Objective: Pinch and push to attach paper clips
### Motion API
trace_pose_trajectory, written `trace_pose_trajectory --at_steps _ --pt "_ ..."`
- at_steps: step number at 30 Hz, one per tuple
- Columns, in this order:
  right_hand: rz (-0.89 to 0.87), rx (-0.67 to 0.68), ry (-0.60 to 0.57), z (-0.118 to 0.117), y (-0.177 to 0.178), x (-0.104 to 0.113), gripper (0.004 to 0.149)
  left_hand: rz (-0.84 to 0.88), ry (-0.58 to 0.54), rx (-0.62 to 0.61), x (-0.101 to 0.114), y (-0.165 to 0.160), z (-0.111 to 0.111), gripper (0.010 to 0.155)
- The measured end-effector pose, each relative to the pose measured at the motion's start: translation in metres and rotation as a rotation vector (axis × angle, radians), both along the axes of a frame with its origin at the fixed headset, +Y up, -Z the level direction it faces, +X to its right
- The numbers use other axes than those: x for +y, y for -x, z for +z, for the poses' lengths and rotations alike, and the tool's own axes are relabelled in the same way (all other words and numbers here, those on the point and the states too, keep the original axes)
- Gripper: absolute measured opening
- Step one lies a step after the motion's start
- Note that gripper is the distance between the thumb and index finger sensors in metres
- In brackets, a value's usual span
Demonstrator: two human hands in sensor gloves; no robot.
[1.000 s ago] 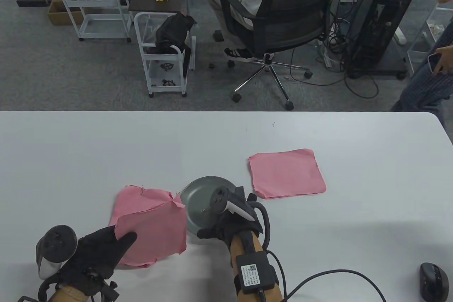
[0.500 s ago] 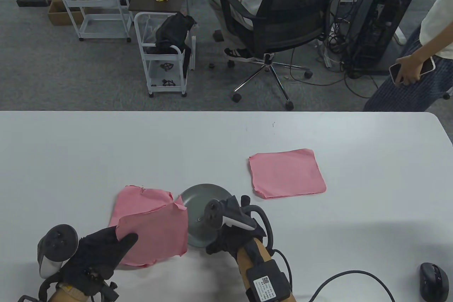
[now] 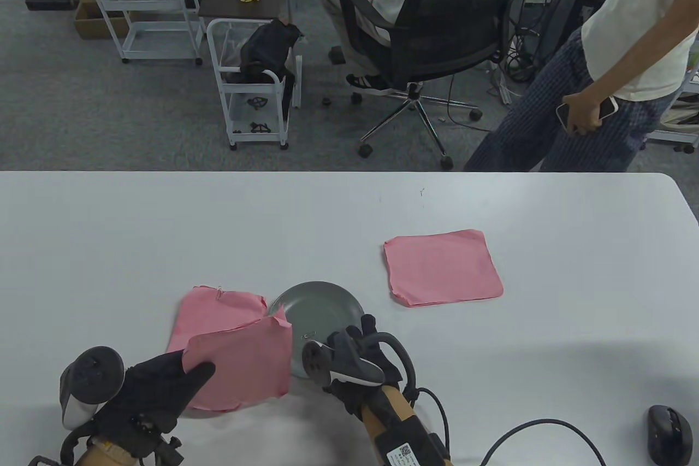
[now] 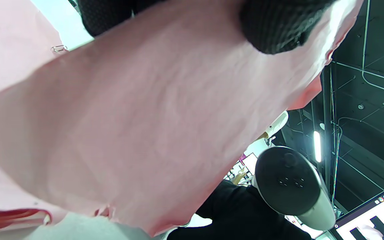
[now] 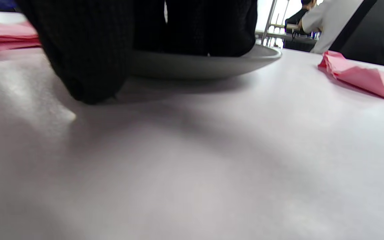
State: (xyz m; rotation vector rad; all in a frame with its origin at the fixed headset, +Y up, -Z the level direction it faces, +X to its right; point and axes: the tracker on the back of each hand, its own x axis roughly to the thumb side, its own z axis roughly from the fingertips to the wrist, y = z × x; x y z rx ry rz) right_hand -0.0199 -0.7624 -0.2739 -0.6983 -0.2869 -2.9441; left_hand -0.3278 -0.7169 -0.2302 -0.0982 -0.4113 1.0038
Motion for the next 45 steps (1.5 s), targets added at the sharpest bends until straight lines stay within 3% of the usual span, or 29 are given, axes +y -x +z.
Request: trace_pose_trajectory --at_steps 6,13,26,31,35,40,42,45 --pt "-0.055 -0.008 -0.045 0.006 0.002 -0.002 0.051 -0.023 0.005 -0.008 -0.002 -0.003 0.000 0.046" --pt "-0.103 -0.025 0.003 0.007 0.008 -0.003 0.054 -0.034 0.009 -0.013 -0.003 -0.004 0.001 0.046" --pt "-0.230 0.006 -0.020 0.012 0.009 -0.001 0.040 -0.037 0.017 -0.010 -0.004 -0.006 0.000 0.046" --pt "-0.274 0.043 0.021 0.014 0.009 0.001 0.038 -0.044 0.029 -0.008 -0.008 -0.008 -0.001 0.046" --pt "-0.294 0.018 -0.051 0.016 0.003 0.012 0.036 -0.049 0.029 -0.002 -0.009 -0.010 -0.001 0.046" --pt "-0.566 -0.075 -0.134 0.015 -0.028 0.051 0.038 -0.051 0.009 0.010 -0.009 -0.011 0.000 0.045" --pt "-0.800 -0.117 -0.170 0.021 -0.048 0.068 0.038 -0.062 -0.002 0.015 -0.009 -0.014 0.000 0.045" --pt "-1.186 -0.134 -0.117 0.033 -0.064 0.087 0.038 -0.100 -0.023 -0.001 -0.009 -0.021 0.002 0.044"
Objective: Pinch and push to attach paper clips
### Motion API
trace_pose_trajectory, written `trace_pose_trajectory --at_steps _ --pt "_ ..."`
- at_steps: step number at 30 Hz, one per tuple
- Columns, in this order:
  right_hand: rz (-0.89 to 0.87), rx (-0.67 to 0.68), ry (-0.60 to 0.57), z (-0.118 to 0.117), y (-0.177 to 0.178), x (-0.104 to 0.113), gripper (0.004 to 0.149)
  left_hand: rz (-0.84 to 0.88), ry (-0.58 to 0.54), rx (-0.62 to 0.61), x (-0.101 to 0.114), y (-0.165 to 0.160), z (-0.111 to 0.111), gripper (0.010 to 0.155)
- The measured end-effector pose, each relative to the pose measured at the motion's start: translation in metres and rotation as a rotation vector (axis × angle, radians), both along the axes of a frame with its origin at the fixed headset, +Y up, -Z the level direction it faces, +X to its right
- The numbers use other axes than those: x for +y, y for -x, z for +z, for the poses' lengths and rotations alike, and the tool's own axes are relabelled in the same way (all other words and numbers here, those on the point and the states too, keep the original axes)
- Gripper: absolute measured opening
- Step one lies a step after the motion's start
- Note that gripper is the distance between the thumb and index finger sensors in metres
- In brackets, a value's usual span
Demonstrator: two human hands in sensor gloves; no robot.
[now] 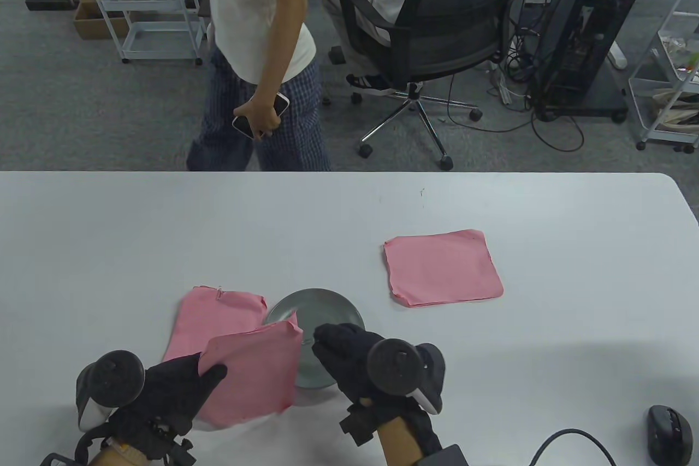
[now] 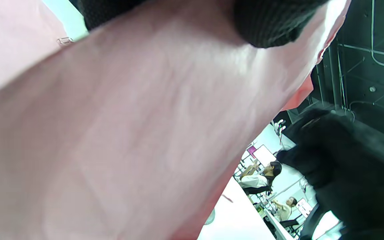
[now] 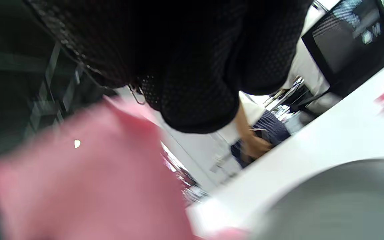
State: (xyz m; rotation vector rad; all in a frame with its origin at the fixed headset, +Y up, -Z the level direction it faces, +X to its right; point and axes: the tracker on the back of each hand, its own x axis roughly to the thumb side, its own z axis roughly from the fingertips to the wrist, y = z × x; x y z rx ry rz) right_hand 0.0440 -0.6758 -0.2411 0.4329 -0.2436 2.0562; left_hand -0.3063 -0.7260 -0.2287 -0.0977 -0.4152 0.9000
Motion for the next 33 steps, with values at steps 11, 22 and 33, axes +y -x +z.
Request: trace_pose_trajectory --at_steps 11,22,33 --pt "-0.132 0.050 -0.015 0.019 0.026 0.003 0.035 -0.109 -0.088 -0.094 0.006 -0.028 0.013 0.044" --pt "-0.088 0.080 -0.053 0.026 0.044 0.003 0.035 -0.085 -0.055 -0.109 0.002 -0.029 0.011 0.044" --pt "-0.084 0.075 -0.079 0.027 0.046 0.002 0.035 -0.082 -0.045 -0.116 0.002 -0.031 0.011 0.044"
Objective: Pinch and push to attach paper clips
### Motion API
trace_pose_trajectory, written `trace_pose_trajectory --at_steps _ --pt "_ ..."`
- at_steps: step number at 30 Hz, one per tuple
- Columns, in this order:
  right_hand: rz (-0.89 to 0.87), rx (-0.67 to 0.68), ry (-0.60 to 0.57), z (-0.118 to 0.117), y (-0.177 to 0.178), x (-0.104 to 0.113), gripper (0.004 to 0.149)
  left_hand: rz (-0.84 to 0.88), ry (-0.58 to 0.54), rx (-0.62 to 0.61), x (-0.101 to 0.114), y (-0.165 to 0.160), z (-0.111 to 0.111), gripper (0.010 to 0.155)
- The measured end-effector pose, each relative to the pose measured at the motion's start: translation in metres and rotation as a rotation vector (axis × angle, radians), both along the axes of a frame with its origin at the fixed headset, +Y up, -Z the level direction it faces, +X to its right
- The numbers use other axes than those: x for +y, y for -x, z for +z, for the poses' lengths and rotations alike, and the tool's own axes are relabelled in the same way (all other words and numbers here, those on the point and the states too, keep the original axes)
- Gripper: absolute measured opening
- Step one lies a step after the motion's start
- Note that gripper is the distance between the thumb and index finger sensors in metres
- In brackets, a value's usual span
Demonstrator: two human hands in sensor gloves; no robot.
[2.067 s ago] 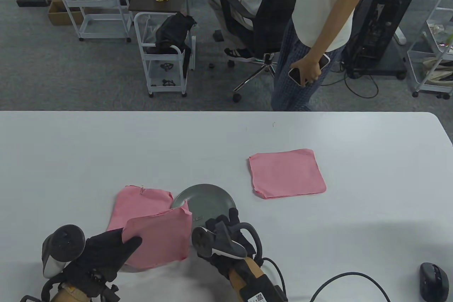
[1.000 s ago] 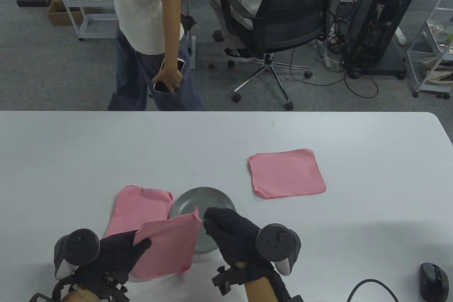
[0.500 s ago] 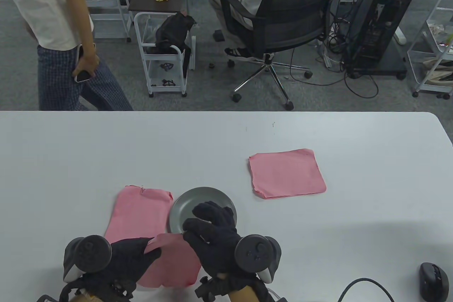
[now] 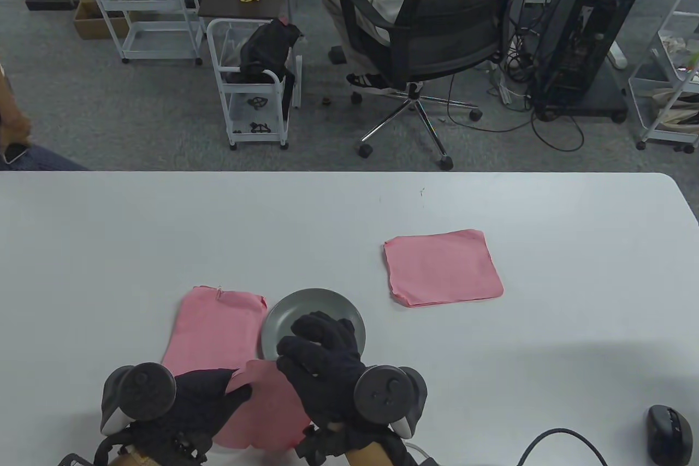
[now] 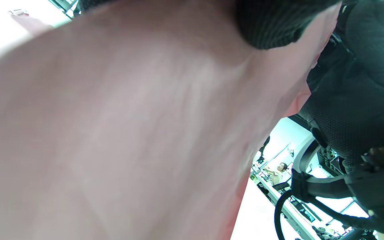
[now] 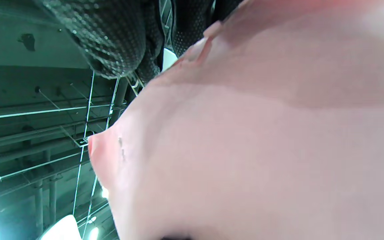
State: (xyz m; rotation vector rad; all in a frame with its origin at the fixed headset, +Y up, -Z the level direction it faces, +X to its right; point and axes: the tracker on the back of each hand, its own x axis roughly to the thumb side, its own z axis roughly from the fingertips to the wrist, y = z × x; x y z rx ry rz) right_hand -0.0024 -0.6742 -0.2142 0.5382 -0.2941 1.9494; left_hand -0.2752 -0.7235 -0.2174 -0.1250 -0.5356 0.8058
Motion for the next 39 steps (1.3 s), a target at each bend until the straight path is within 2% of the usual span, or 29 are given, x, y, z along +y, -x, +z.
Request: trace_pose_trajectory --at_steps 13,22,27,31,33,35,39 --pt "0.048 0.015 -0.023 0.001 0.001 0.000 0.035 0.008 0.014 -0.006 0.000 0.000 0.000 0.043" --pt "0.000 0.103 0.145 -0.010 0.000 -0.008 0.036 -0.001 0.010 -0.004 -0.001 -0.001 -0.001 0.043" --pt "0.052 0.082 0.117 -0.011 0.000 -0.008 0.036 -0.001 0.009 -0.009 -0.001 -0.002 -0.001 0.043" --pt "0.017 0.111 0.156 -0.013 0.001 -0.010 0.036 -0.004 0.006 -0.010 -0.001 -0.002 -0.001 0.043" --pt "0.016 0.114 0.155 -0.014 0.000 -0.011 0.036 -0.026 0.041 -0.013 -0.004 -0.002 -0.002 0.044" --pt "0.025 0.095 0.135 -0.012 0.000 -0.010 0.036 -0.013 0.068 -0.020 -0.007 -0.002 -0.003 0.045" --pt "0.033 0.081 0.110 -0.010 0.000 -0.010 0.036 0.069 0.098 -0.025 -0.008 -0.002 -0.002 0.060"
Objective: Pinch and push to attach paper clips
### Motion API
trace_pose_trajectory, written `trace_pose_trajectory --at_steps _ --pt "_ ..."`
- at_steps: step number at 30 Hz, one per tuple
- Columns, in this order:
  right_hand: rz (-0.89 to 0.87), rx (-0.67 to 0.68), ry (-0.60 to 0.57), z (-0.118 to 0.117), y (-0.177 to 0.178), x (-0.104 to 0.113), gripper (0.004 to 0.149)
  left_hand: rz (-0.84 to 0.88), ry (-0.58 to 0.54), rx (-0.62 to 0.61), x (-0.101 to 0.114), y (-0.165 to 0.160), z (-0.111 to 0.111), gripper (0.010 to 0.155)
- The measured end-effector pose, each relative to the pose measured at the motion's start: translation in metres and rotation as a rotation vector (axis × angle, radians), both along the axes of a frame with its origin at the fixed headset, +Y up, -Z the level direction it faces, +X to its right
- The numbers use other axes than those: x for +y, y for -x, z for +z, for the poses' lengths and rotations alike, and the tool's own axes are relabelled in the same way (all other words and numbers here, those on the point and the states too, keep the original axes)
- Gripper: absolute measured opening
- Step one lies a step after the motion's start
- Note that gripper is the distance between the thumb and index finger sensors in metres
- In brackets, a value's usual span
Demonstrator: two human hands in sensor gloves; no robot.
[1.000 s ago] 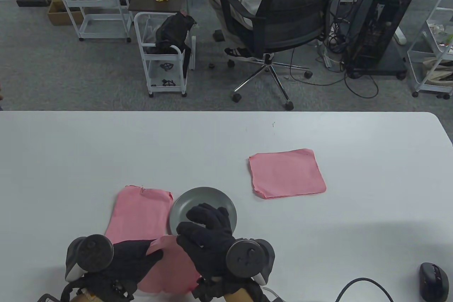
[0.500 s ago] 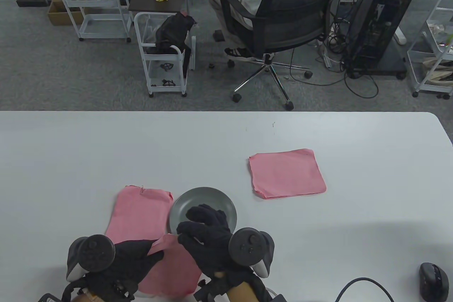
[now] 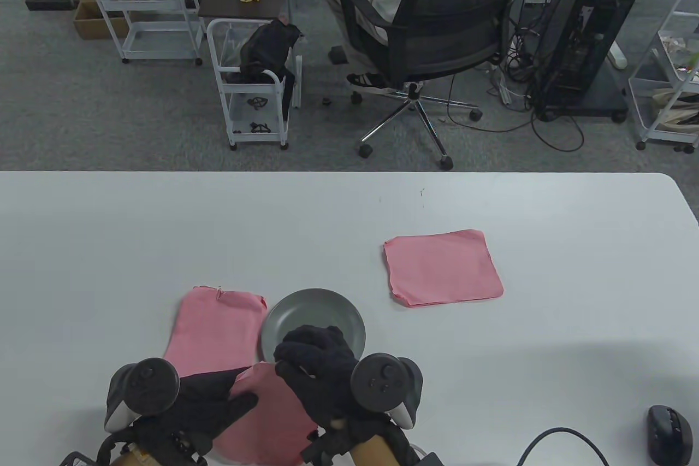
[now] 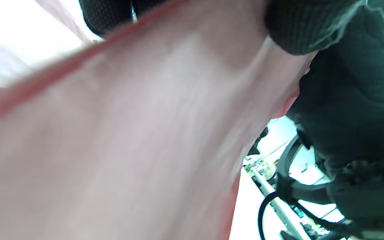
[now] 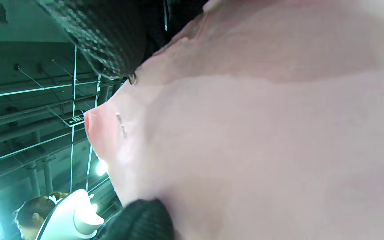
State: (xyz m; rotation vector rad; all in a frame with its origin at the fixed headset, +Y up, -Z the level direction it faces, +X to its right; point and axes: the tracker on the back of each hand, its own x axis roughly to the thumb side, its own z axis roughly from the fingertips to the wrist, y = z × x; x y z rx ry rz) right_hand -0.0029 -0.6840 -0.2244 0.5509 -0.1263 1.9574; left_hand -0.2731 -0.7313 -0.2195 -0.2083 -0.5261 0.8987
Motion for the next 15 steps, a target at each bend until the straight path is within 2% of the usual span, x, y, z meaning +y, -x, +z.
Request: trace_pose_trajectory --at_steps 5,7,15 --pt "-0.002 0.012 -0.020 0.002 0.003 0.000 0.036 0.106 0.008 0.014 0.003 -0.002 0.003 0.058" --pt "-0.001 0.023 -0.019 0.003 0.005 0.000 0.036 0.135 0.002 0.013 0.005 -0.003 0.004 0.048" --pt "-0.041 0.048 0.010 0.003 0.005 -0.002 0.035 0.139 -0.127 -0.003 0.013 -0.002 0.008 0.043"
